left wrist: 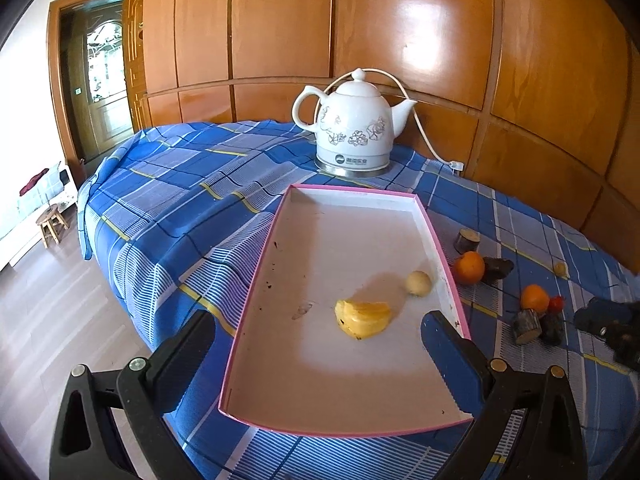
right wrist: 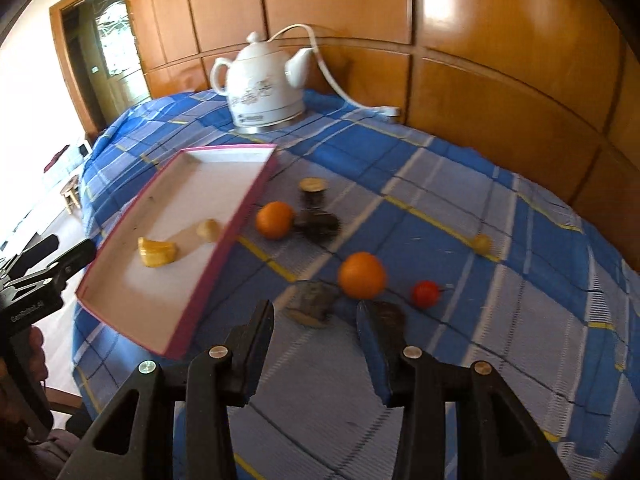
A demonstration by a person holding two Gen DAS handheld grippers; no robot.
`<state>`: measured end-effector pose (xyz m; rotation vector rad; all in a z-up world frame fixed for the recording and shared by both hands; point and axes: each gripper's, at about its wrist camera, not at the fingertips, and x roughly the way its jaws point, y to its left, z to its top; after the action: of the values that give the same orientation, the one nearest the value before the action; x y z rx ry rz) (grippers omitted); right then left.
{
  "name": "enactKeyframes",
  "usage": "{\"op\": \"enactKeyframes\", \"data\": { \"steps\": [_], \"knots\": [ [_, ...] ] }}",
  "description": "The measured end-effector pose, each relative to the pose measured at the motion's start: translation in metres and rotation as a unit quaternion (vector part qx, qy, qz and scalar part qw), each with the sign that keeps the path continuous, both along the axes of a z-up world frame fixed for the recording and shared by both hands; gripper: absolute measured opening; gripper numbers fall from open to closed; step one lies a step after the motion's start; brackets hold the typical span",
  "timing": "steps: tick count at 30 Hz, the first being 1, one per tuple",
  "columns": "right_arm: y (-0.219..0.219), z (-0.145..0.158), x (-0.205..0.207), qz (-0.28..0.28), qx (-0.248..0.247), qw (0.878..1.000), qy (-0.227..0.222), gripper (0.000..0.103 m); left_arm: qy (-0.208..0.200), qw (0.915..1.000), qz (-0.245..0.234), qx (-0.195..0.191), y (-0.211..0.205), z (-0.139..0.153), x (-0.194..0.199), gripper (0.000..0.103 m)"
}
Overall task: Organize fruits
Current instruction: 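Move the left gripper to a dark log-shaped slice and grasp it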
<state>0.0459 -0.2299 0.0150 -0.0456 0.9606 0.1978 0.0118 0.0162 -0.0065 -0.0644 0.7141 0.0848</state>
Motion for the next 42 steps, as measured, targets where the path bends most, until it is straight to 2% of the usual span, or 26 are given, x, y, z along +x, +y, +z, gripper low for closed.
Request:
{"op": "enactKeyframes", "data": {
  "steps": [5,14,20,25,31,34,38,42],
  "knots": [
    [-0.033,0.004,0.0,-0.027,-0.018,0.999,0.0,0.044,0.007,0.9999,-0.011,0.005,-0.005,-0.002,0.001,0.103],
    [-0.112,-0.003,0.006,-0.112,-0.023,0.993,0.016,0.044,0.005,0.9965,-0.083,0.004,-0.029,-0.001,-0.001,0.103],
    [-0.159,-0.021,0.007,-0.203,0.035,0.978,0.046,0.044,0.011,0.9883,-0.152,-0.006,-0.055,0.005,0.0,0.103],
    [-0.16,-0.018,0.007,-0.199,0.058,0.977,0.049,0.044,0.028,0.9809,-0.192,-0.008,-0.079,0.004,0.005,0.103],
    [-0.148,-0.017,0.01,-0.176,0.057,0.982,0.049,0.044,0.061,0.9726,-0.224,-0.016,-0.107,0.004,0.022,0.102],
    [-0.146,-0.015,0.01,-0.172,0.059,0.982,0.046,0.044,0.084,0.967,-0.238,-0.031,-0.12,0.0,0.033,0.095],
    [-0.144,-0.014,0.01,-0.168,0.061,0.983,0.045,0.044,0.127,0.9563,-0.258,-0.052,-0.139,-0.01,0.05,0.076],
    [-0.142,-0.011,0.01,-0.161,0.061,0.984,0.041,0.044,0.148,0.9502,-0.266,-0.067,-0.154,-0.017,0.062,0.073]
  ]
}}
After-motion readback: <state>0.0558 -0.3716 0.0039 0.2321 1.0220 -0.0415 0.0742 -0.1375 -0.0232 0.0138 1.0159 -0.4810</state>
